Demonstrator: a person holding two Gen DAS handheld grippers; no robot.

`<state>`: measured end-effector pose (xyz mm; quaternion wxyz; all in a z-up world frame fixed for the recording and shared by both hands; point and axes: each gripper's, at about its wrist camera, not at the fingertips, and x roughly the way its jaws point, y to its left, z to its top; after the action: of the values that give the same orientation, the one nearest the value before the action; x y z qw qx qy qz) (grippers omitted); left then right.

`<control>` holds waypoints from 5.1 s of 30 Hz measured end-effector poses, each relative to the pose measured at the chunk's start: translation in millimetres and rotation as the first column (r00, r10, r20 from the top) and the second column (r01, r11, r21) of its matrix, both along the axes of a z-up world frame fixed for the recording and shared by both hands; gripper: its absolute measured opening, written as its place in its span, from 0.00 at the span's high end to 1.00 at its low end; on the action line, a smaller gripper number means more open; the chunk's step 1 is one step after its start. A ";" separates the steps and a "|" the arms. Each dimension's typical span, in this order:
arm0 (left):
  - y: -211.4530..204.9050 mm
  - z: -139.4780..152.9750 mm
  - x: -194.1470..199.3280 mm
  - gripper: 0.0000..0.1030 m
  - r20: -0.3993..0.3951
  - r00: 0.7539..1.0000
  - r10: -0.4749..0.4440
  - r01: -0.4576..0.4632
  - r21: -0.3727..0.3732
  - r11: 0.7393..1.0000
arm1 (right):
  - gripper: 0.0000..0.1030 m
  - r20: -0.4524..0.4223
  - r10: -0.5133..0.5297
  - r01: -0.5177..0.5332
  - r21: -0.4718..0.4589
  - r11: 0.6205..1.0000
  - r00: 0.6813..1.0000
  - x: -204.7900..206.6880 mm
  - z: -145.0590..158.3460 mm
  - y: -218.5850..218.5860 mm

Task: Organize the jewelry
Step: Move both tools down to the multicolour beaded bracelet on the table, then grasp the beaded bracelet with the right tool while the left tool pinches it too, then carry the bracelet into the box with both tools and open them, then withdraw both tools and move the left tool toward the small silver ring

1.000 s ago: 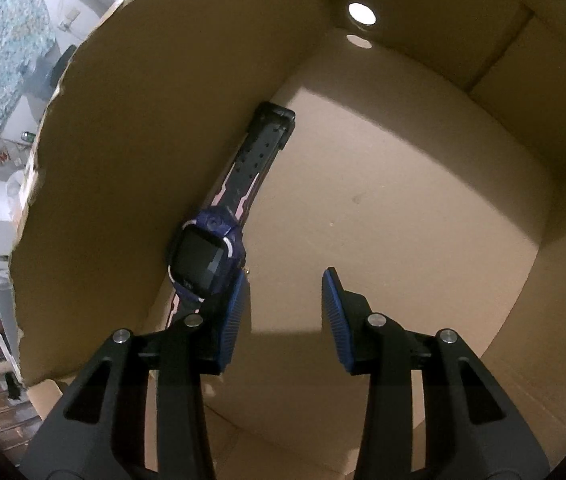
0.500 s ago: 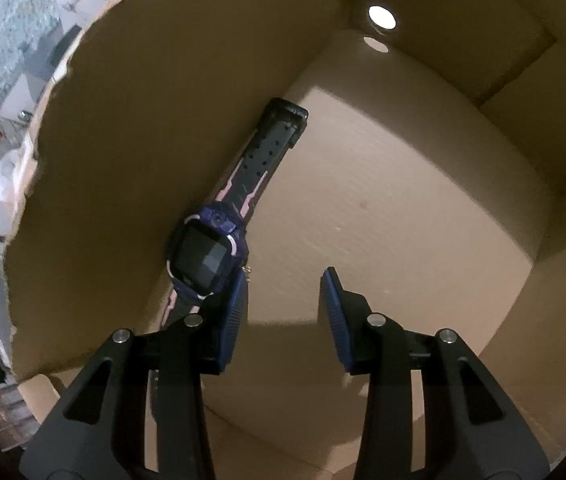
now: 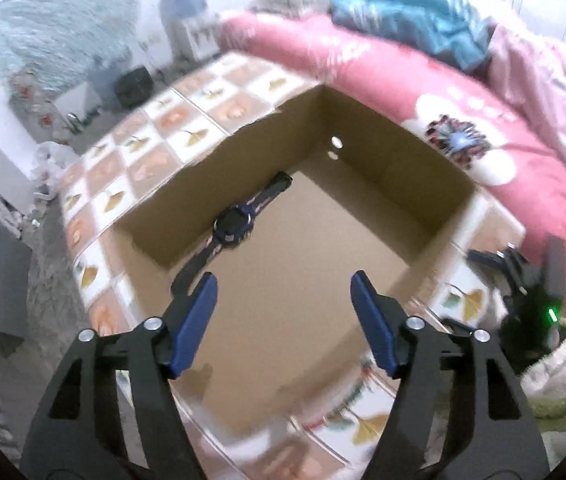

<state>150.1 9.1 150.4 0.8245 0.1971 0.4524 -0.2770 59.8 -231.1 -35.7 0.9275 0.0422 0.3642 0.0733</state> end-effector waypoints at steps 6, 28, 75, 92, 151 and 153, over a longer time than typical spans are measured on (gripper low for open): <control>37.0 -31.7 -75.3 0.29 0.063 0.993 0.098 -0.092 -0.094 0.991 | 0.06 -0.033 0.010 -0.008 0.065 0.998 0.999 -2.0 15.1 0.2; 73.3 -165.9 -70.2 0.57 -0.051 0.946 0.319 -0.323 -0.149 0.934 | 0.56 -0.123 0.246 -0.225 0.163 0.961 0.961 37.0 35.4 100.6; 60.4 -89.1 -106.0 0.92 0.124 0.971 0.206 -0.167 -0.267 0.949 | 0.91 -0.068 0.285 -0.274 0.140 0.952 0.956 23.2 73.9 107.2; 31.2 -10.6 -22.5 0.92 0.196 0.972 0.131 -0.072 -0.285 0.956 | 0.91 -0.006 0.366 -0.352 0.262 0.899 0.931 117.5 154.4 85.4; 56.3 -176.3 -93.8 0.08 -0.013 0.961 0.275 -0.275 -0.093 0.957 | 0.07 -0.169 -0.014 -0.012 -0.149 0.989 0.985 -4.4 3.3 28.5; 54.9 -178.4 -95.2 0.08 -0.007 0.961 0.275 -0.274 -0.094 0.957 | 0.07 -0.164 -0.008 -0.018 -0.154 0.988 0.986 -5.3 3.1 28.9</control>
<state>54.9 64.0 -28.1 0.8648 0.0941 0.4590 -0.1802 54.5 -202.2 -32.6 0.8947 -0.0253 0.4439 0.0434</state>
